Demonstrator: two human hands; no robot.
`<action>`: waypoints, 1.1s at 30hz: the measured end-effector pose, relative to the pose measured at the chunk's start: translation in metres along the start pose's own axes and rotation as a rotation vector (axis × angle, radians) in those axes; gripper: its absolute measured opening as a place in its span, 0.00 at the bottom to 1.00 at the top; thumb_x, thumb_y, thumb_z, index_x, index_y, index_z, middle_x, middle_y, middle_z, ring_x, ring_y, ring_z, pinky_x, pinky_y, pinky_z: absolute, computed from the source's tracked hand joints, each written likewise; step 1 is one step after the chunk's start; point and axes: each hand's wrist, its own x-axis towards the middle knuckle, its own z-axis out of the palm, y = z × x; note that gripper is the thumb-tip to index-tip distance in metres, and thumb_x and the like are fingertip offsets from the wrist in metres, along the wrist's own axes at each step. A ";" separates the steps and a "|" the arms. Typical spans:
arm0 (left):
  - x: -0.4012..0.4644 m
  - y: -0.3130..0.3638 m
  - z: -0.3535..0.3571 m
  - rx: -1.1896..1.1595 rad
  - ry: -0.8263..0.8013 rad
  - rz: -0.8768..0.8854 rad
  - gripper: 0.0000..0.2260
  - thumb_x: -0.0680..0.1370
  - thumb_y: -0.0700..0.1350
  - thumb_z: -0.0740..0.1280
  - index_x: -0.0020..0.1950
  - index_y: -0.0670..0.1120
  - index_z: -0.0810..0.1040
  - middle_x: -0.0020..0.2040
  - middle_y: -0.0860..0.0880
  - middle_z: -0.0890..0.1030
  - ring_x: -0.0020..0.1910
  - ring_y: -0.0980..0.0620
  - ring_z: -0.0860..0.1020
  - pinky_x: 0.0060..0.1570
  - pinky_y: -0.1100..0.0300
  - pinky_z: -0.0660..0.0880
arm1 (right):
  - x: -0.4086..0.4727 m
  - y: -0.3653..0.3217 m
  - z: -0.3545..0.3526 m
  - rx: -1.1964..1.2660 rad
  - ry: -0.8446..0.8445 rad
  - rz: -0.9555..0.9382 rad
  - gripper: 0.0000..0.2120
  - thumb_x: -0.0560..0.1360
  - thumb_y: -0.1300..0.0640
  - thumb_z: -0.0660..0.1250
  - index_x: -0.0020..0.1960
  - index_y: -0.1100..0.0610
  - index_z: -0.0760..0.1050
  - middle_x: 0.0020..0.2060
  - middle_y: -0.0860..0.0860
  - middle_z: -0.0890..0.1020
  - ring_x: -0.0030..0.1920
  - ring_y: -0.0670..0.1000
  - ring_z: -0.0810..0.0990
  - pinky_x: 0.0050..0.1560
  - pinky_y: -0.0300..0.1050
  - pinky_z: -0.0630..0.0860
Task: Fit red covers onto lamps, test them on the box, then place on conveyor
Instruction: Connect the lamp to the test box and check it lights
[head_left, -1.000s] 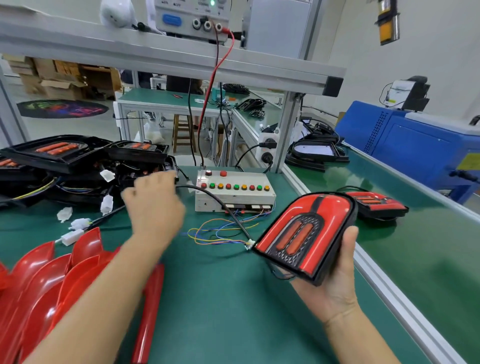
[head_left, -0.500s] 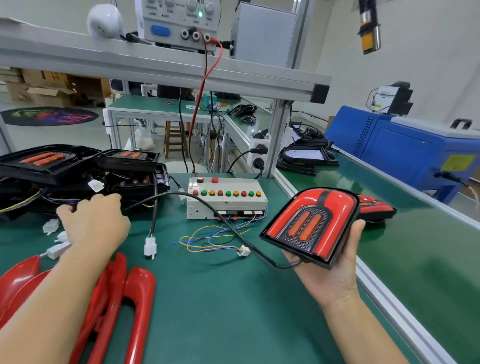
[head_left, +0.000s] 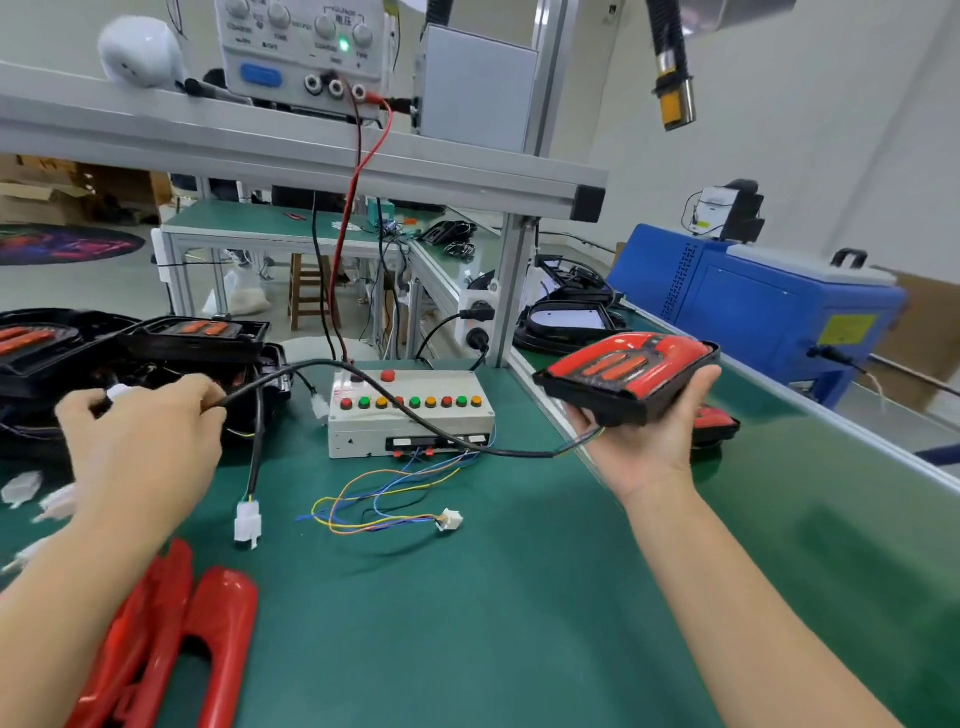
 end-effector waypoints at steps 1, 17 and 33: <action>-0.001 0.005 -0.002 -0.031 0.028 0.046 0.03 0.75 0.37 0.68 0.44 0.44 0.79 0.34 0.43 0.80 0.39 0.40 0.78 0.51 0.40 0.71 | 0.007 -0.003 0.004 0.011 0.040 -0.013 0.38 0.70 0.25 0.55 0.63 0.53 0.76 0.58 0.57 0.82 0.59 0.60 0.81 0.59 0.63 0.76; -0.040 0.063 -0.007 -0.481 -0.071 0.386 0.10 0.74 0.41 0.69 0.55 0.45 0.83 0.40 0.53 0.76 0.34 0.50 0.75 0.37 0.52 0.74 | 0.051 -0.022 0.007 0.032 0.117 0.030 0.41 0.68 0.24 0.60 0.64 0.56 0.73 0.60 0.62 0.79 0.58 0.65 0.79 0.56 0.67 0.77; -0.079 0.096 0.005 -0.513 -0.380 0.781 0.10 0.73 0.42 0.67 0.51 0.52 0.84 0.40 0.57 0.77 0.37 0.55 0.75 0.38 0.60 0.71 | 0.006 -0.044 -0.114 -0.454 0.271 0.383 0.16 0.77 0.45 0.64 0.50 0.57 0.81 0.43 0.57 0.86 0.38 0.55 0.86 0.37 0.47 0.81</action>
